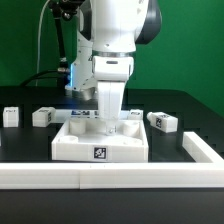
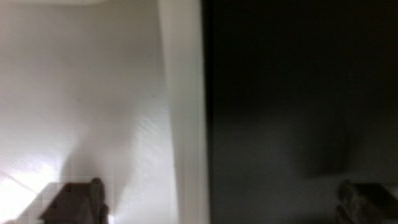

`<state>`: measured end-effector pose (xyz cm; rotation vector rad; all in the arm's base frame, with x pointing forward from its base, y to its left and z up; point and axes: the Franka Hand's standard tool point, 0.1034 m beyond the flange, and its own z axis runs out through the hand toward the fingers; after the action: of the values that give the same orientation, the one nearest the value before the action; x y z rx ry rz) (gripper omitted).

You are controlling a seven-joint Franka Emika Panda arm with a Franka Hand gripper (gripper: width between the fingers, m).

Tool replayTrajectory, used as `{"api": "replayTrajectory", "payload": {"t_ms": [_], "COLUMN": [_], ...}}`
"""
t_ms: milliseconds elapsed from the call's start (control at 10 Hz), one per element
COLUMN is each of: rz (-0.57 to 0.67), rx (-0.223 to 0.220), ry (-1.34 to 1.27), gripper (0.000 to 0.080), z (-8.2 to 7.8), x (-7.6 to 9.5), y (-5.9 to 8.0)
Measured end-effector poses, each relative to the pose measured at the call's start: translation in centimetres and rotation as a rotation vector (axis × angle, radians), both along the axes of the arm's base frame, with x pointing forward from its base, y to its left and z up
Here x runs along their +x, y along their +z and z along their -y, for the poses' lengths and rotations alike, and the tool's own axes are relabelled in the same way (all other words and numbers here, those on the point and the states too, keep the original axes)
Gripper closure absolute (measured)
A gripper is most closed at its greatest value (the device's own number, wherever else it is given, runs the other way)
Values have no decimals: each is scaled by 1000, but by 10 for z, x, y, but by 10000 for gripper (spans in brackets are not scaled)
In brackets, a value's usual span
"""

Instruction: Assemble one leg

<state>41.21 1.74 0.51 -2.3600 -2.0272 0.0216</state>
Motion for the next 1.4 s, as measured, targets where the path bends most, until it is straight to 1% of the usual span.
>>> {"api": "replayTrajectory", "payload": {"t_ms": [100, 300, 400, 500, 600, 700, 1100, 1200, 1400], "rz": [0, 0, 0, 0, 4, 6, 7, 10, 22], "rx": [0, 0, 0, 0, 1, 1, 1, 1, 3], "ry": [0, 0, 0, 0, 0, 0, 0, 18, 73], "gripper": [150, 407, 591, 718, 718, 740, 740, 740, 740], "z": [0, 0, 0, 0, 0, 0, 0, 0, -1], "x": [0, 0, 0, 0, 1, 2, 2, 4, 14], "y": [0, 0, 0, 0, 1, 1, 1, 1, 1]}}
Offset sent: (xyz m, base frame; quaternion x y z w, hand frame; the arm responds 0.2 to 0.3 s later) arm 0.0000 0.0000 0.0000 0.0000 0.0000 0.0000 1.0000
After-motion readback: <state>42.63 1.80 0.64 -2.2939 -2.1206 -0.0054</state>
